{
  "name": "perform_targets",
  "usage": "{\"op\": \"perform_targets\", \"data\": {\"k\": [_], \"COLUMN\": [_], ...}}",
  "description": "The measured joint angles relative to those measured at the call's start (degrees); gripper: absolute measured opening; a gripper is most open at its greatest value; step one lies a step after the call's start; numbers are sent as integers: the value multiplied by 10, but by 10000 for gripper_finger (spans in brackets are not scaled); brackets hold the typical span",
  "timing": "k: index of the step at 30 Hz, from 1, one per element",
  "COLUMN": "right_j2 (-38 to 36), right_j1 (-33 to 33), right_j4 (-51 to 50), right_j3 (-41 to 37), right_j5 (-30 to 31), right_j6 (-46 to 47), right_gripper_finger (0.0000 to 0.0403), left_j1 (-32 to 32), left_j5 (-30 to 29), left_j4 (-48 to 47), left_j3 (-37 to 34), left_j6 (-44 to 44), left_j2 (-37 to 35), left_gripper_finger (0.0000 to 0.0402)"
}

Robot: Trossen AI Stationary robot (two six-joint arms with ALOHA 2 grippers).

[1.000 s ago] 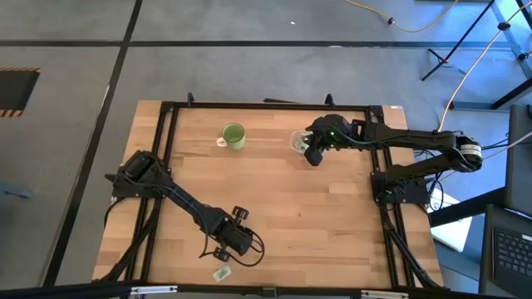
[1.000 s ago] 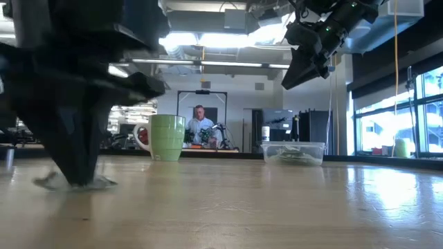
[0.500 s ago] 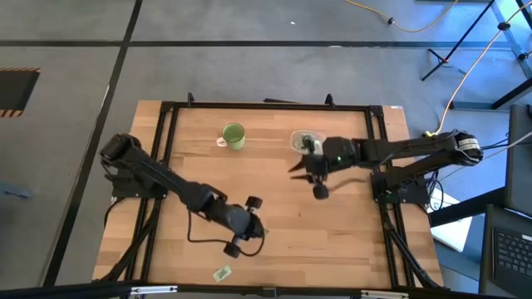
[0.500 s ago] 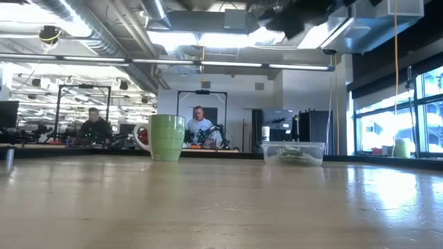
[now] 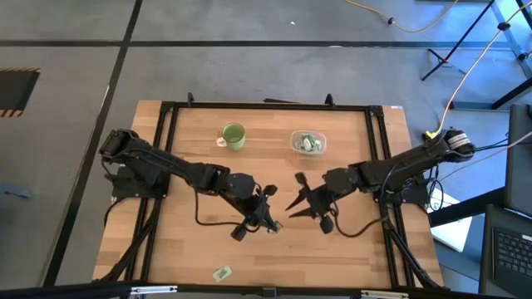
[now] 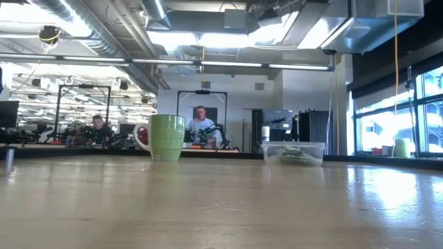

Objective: Pick and place items into bin
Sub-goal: Put the green truvia packet into the transparent bin

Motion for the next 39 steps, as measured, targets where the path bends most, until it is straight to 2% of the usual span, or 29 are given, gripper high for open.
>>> {"op": "perform_targets", "data": {"k": [9,39], "right_j2": [36,37], "right_j1": [16,16], "right_j4": [78,54], "right_j3": [0,-1], "right_j5": [1,11], "right_j6": [-42,-40], "right_gripper_finger": [100,100], "left_j1": [10,22], "left_j5": [23,23], "left_j4": [7,11], "left_j3": [0,0], "left_j6": [1,10], "left_j2": [0,0], "left_gripper_finger": [3,3]}}
